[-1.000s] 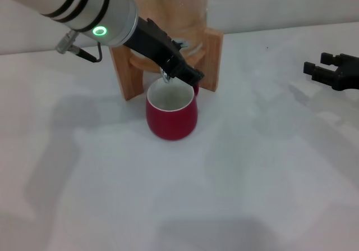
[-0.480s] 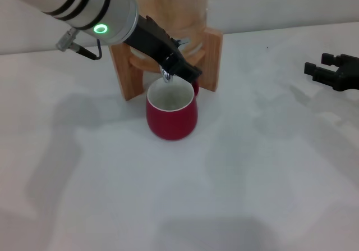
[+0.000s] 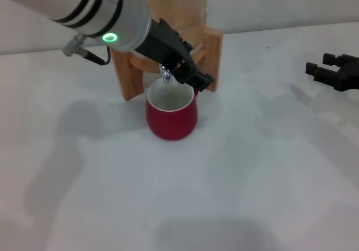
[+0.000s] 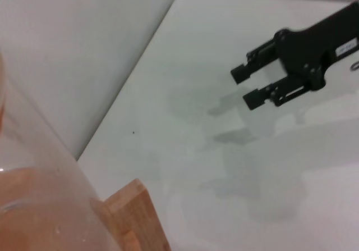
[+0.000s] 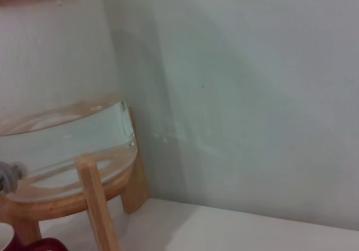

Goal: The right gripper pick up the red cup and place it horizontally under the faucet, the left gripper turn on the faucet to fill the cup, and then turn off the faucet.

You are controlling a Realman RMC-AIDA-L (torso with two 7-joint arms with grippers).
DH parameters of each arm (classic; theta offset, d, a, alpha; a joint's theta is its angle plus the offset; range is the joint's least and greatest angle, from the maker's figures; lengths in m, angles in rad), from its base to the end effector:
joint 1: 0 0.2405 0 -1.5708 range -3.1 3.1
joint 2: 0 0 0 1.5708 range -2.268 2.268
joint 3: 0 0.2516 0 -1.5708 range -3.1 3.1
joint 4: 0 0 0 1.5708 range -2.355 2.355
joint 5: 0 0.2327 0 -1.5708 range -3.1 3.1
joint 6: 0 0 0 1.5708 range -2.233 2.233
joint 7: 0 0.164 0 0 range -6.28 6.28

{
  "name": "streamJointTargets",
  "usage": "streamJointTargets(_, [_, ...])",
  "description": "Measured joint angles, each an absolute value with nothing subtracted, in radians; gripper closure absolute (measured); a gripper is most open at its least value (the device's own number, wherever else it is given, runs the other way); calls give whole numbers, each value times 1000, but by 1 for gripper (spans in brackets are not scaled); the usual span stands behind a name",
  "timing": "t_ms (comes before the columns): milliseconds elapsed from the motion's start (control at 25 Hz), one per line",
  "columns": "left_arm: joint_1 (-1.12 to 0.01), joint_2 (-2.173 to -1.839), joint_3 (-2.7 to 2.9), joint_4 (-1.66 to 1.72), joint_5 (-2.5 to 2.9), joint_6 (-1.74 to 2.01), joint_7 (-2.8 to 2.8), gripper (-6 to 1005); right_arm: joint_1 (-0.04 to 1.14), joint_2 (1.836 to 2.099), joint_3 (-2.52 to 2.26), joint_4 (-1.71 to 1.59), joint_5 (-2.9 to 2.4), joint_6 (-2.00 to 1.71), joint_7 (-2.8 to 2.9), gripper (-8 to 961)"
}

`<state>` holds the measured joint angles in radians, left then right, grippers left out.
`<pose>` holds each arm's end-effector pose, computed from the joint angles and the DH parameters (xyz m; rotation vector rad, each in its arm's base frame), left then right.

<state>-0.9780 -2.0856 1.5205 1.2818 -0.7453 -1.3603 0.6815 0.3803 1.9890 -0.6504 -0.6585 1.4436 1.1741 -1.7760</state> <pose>0.0012 0.4054 -0.0613 -2.8264 -0.1962 0.2004 0.3561 0.3792 0.0762 -2.0800 0.7949 0.6169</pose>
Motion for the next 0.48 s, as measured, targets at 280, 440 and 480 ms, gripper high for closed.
streamJointTargets(280, [-736,-2084,1515,1606,-839,-1351,665,215,369,1988,-650,-658,1452,1167,-1776,377])
streamJointTargets(440, [-570,-2081,1434,1742,-957,-1310,667,215,364,1990,-640,-661,1461,1172,-1773,377])
streamJointTargets(480, [-541,-2080,1402,1756,-1007,-1310,669,215,363,1991,-634,-663,1464,1177,-1773,377])
